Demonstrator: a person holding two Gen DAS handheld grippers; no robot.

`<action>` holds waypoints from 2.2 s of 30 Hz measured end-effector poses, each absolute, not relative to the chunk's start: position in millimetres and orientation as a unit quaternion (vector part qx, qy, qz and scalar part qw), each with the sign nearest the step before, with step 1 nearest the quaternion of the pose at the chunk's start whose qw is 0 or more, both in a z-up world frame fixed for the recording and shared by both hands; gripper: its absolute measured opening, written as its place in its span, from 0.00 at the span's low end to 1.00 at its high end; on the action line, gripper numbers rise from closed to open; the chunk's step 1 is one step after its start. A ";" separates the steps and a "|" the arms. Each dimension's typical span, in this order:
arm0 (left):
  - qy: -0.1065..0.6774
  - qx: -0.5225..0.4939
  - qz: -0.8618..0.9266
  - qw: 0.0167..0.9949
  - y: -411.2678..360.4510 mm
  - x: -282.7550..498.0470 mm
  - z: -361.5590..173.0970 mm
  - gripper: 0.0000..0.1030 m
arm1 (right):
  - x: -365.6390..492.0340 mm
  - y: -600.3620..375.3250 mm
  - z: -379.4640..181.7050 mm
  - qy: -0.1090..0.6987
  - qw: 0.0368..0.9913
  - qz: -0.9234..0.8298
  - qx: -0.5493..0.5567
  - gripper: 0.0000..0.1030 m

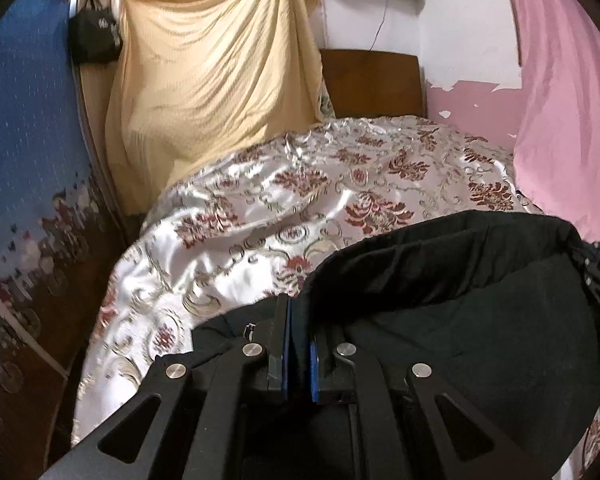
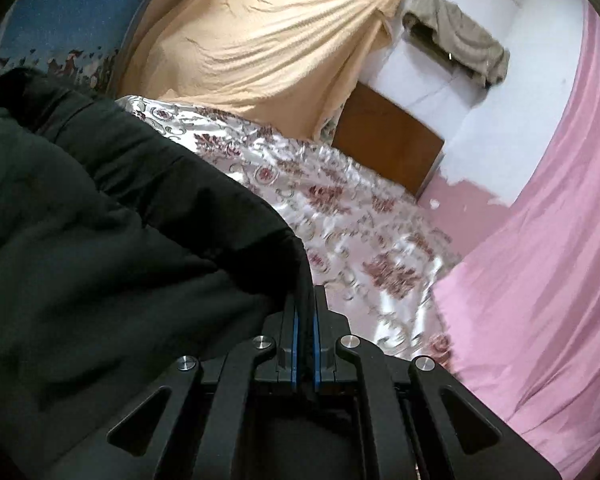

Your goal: Fold large clothes

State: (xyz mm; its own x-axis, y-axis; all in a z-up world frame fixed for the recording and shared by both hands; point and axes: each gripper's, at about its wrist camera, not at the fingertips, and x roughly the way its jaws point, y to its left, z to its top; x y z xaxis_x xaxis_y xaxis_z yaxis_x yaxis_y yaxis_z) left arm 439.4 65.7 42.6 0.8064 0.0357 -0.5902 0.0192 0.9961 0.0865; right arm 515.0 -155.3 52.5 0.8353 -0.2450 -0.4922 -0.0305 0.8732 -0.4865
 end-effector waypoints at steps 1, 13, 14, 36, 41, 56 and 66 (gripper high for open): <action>0.315 0.043 0.006 0.948 65.5 442.8 37.7 0.07 | 520.0 -155.7 46.5 0.285 0.925 -0.059 -0.242 0.04; 0.353 -0.010 0.014 0.935 71.3 463.6 12.9 0.11 | 515.8 -157.9 13.3 0.304 0.921 -0.067 -0.236 0.09; 0.352 -0.019 0.013 0.936 73.5 462.7 13.6 0.11 | 515.5 -158.4 12.9 0.304 0.922 -0.065 -0.233 0.09; 0.267 0.004 -0.138 0.954 29.2 346.1 5.7 0.97 | 393.3 -190.8 29.0 0.238 0.968 0.084 0.003 0.94; 0.275 0.052 -0.130 0.951 9.3 356.3 -8.5 0.97 | 404.9 -171.2 1.5 0.260 0.960 0.103 -0.010 0.94; 0.328 0.000 -0.043 0.944 48.1 452.2 -13.0 1.00 | 511.3 -175.9 -9.1 0.310 0.947 0.036 -0.073 0.94; 0.366 -0.084 -0.019 0.927 90.7 486.9 -39.5 1.00 | 546.3 -200.9 -15.2 0.348 0.937 0.015 -0.031 0.94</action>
State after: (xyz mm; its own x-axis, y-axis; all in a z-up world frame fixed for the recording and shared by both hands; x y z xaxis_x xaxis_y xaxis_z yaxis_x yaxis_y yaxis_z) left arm 486.9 90.7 -39.5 0.7315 -0.0966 -0.6750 -0.0267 0.9851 -0.1698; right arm 546.3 -200.9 -15.2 0.7575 0.0068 -0.6528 -0.0501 0.9976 -0.0478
